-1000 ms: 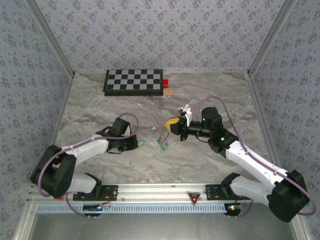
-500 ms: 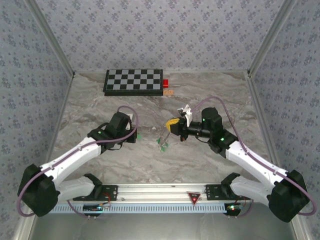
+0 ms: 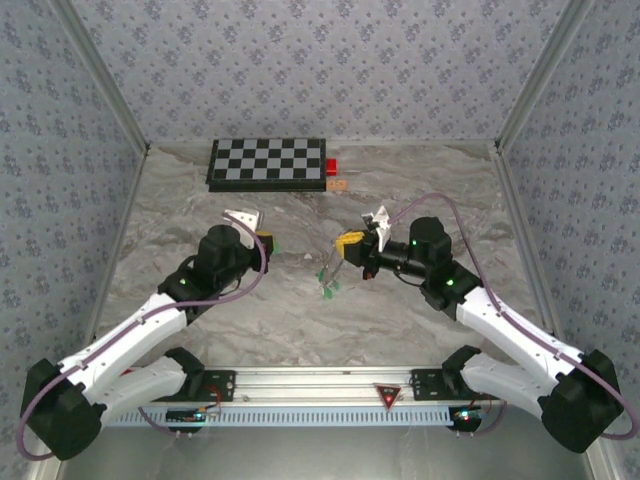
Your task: Put the keys on the keyring
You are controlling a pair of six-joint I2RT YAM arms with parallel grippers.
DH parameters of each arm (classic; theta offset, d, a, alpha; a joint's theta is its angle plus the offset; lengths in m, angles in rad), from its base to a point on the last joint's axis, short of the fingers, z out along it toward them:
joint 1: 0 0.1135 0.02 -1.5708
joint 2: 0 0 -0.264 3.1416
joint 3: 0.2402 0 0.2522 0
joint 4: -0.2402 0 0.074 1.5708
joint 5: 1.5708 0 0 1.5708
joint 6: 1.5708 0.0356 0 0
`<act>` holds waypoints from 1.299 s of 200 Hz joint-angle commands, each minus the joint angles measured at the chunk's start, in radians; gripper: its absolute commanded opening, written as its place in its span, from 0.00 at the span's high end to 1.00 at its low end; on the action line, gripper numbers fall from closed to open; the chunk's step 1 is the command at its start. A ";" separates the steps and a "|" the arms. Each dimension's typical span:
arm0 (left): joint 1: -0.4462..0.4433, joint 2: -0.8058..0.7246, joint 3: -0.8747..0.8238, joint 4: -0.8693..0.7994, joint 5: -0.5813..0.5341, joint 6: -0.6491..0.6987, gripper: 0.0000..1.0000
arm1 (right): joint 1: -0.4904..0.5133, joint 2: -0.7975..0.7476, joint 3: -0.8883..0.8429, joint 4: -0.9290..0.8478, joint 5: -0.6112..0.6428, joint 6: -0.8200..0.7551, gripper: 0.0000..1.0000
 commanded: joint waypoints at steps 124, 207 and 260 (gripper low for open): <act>-0.014 0.069 0.055 0.413 0.537 0.293 1.00 | 0.001 -0.044 0.162 -0.131 0.094 -0.151 1.00; -0.013 0.119 0.116 0.467 0.677 0.260 1.00 | -0.021 0.010 0.184 -0.130 -0.014 -0.210 1.00; -0.002 0.147 0.157 0.462 0.769 0.239 1.00 | -0.053 -0.013 0.147 -0.029 -0.121 -0.159 1.00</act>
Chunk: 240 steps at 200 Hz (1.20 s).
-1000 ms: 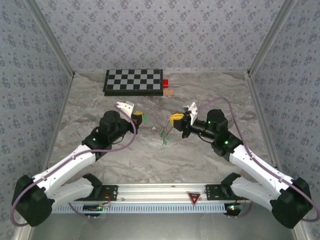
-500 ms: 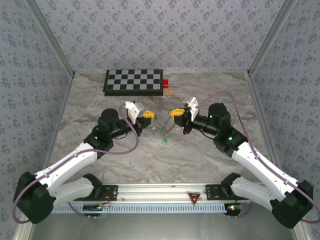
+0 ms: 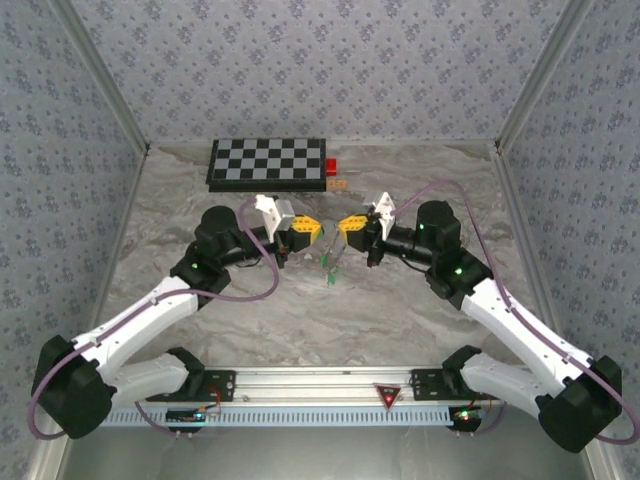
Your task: Put the keys on the keyring
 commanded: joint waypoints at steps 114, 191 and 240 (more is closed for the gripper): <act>0.008 0.015 0.073 0.004 0.110 -0.008 1.00 | -0.037 -0.032 -0.040 0.172 -0.150 0.090 1.00; 0.005 0.023 0.080 0.006 0.119 -0.012 1.00 | -0.036 -0.016 -0.036 0.184 -0.174 0.106 1.00; 0.002 0.026 0.082 0.005 0.118 -0.011 1.00 | -0.032 0.003 -0.034 0.190 -0.187 0.110 1.00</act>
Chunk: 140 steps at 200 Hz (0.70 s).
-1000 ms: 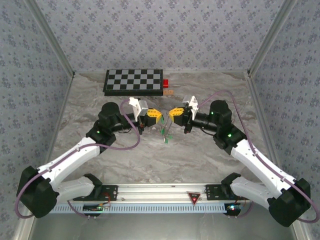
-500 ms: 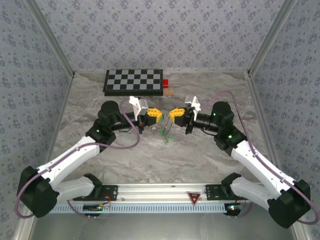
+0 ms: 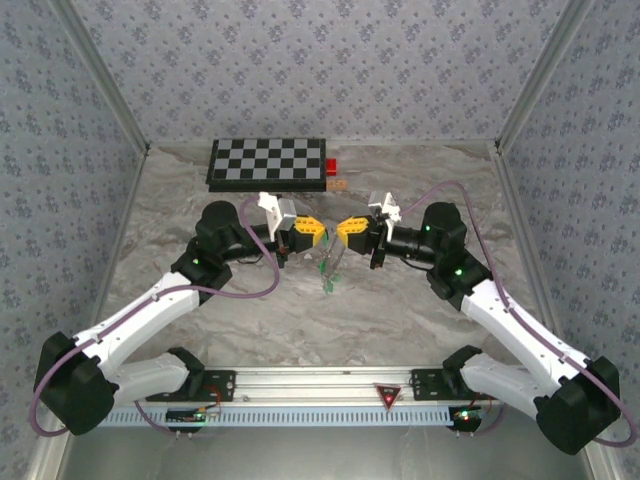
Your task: Put the keys on the keyring
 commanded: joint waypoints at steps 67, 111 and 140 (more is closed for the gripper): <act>0.000 0.014 0.048 0.006 0.030 -0.005 1.00 | 0.008 0.008 0.013 0.055 -0.028 0.018 1.00; 0.000 0.010 0.047 0.015 0.021 -0.008 1.00 | 0.009 0.006 0.013 0.050 -0.024 0.015 1.00; -0.001 0.011 0.047 0.014 0.038 -0.009 1.00 | 0.011 0.009 0.015 0.047 -0.024 0.015 1.00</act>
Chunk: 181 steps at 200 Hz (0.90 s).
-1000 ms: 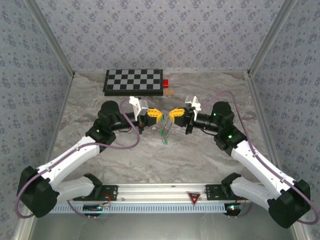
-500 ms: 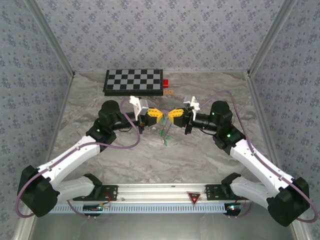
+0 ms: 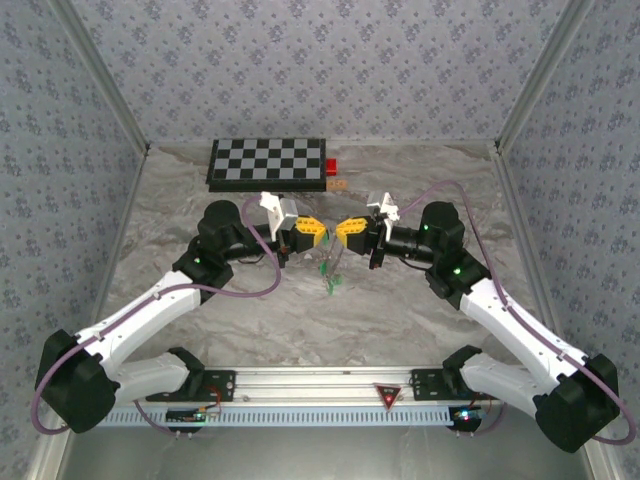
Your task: Put the keys on the keyring
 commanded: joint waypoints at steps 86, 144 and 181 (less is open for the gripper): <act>-0.010 0.004 0.055 -0.003 0.082 0.000 1.00 | 0.012 0.009 0.021 0.039 -0.012 0.008 1.00; -0.012 -0.001 0.053 -0.005 0.047 0.003 1.00 | 0.013 0.004 0.018 0.032 0.011 0.004 1.00; -0.010 -0.019 0.036 0.020 0.020 0.003 1.00 | 0.009 -0.002 0.011 0.020 0.055 0.003 1.00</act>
